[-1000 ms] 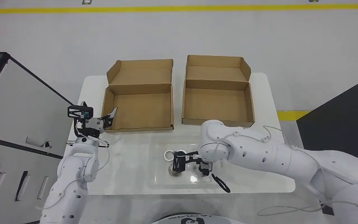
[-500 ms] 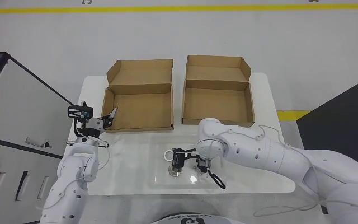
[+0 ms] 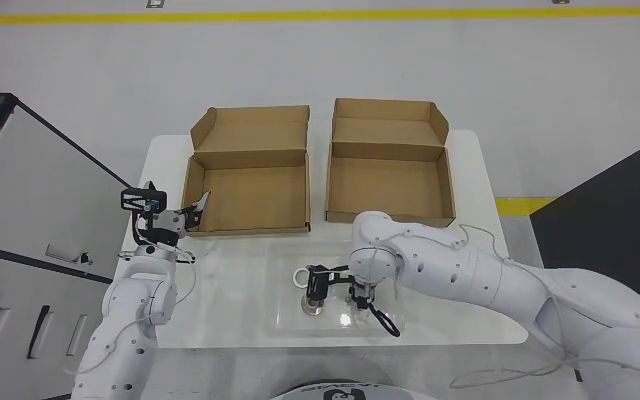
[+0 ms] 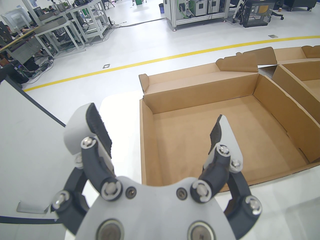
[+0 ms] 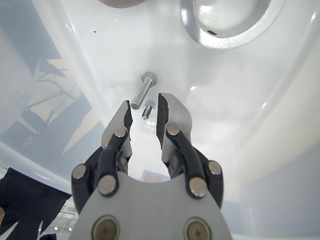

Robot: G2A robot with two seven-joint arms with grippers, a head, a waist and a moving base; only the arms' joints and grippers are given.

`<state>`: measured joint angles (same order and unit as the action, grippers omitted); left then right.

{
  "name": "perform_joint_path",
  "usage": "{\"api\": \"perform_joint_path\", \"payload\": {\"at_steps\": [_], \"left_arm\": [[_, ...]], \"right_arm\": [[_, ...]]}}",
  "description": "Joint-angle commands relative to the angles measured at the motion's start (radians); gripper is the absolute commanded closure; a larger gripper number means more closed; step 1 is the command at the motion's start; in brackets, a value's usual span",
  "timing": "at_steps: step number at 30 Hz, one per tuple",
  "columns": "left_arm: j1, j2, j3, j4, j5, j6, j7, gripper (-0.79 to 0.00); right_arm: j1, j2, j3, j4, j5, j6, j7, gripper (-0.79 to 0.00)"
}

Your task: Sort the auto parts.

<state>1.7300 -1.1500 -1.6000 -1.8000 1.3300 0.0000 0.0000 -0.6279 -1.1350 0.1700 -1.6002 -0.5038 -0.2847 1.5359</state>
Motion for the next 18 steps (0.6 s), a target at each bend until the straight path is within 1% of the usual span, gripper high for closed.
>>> {"api": "perform_joint_path", "payload": {"at_steps": [1, 6, 7, 8, 10, 13, 18], "left_arm": [[0.0, 0.0, 0.0, 0.0, 0.0, 0.0, 0.0, -0.785], [0.0, 0.0, 0.0, 0.0, 0.0, 0.0, 0.0, -0.785], [0.0, 0.0, 0.0, 0.0, 0.0, 0.0, 0.0, -0.785], [0.0, 0.0, 0.0, 0.0, 0.0, 0.0, 0.0, -0.785], [0.0, 0.0, 0.0, 0.0, 0.0, 0.0, 0.0, -0.785], [0.0, 0.0, 0.0, 0.0, 0.0, 0.0, 0.0, -0.785], [0.0, 0.0, 0.0, 0.0, 0.0, 0.0, 0.0, -0.785]], "right_arm": [[0.003, 0.0, 0.0, 0.005, 0.001, 0.0, 0.0, -0.256], [0.007, 0.005, 0.0, 0.005, 0.004, 0.0, 0.0, -0.219], [0.007, 0.005, 0.0, 0.006, 0.003, 0.0, 0.0, -0.194], [0.006, 0.006, 0.0, 0.007, 0.004, 0.0, 0.0, -0.139], [0.002, 0.006, 0.0, 0.012, 0.007, 0.0, 0.0, -0.068], [-0.001, 0.004, 0.0, 0.017, 0.008, 0.0, 0.0, -0.006], [0.004, 0.002, 0.0, 0.021, 0.011, 0.0, 0.0, 0.0]]}}
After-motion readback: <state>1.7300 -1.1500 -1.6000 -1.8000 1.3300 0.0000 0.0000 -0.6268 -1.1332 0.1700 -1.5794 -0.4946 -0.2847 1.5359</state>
